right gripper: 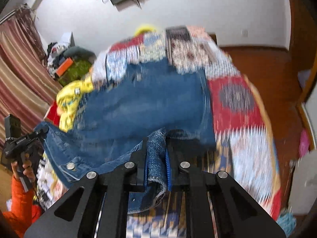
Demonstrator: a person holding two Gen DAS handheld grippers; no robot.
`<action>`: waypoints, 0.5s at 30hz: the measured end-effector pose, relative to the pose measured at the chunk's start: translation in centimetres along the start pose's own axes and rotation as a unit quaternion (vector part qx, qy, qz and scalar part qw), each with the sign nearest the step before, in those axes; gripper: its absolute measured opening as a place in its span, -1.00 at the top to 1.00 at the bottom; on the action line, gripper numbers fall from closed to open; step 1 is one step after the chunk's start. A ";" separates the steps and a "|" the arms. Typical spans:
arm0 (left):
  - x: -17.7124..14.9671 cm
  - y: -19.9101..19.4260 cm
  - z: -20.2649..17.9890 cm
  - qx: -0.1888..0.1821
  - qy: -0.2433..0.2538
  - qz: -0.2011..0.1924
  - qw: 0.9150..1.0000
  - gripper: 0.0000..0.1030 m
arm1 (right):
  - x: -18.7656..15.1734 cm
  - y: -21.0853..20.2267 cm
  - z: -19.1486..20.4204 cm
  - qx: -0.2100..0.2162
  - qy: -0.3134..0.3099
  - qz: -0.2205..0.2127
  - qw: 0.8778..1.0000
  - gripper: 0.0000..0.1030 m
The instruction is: Fold large clothes
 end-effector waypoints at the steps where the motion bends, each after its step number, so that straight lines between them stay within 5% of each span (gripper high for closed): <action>1: 1.5 0.7 0.2 0.004 0.002 -0.004 1.000 0.81 | 1.0 0.0 0.0 0.000 0.001 -0.008 1.000 0.77; 9: 11.0 8.4 4.0 0.023 -0.043 -0.012 0.999 0.82 | 11.4 6.5 -3.2 -0.033 0.028 -0.032 0.999 0.78; 15: 11.2 16.4 8.2 0.084 -0.031 0.037 0.995 0.81 | 12.8 14.7 -6.7 -0.045 0.071 0.016 0.996 0.78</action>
Point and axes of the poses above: each gripper's, at about its wrist camera, not at the fingertips, and y roughly the way its jaws point, z to its left, x to its top, the point moved 9 cm from there along y, roughly the way its jaws point, and after that the axes turned 2 degrees about z, right-handed, at the moved point
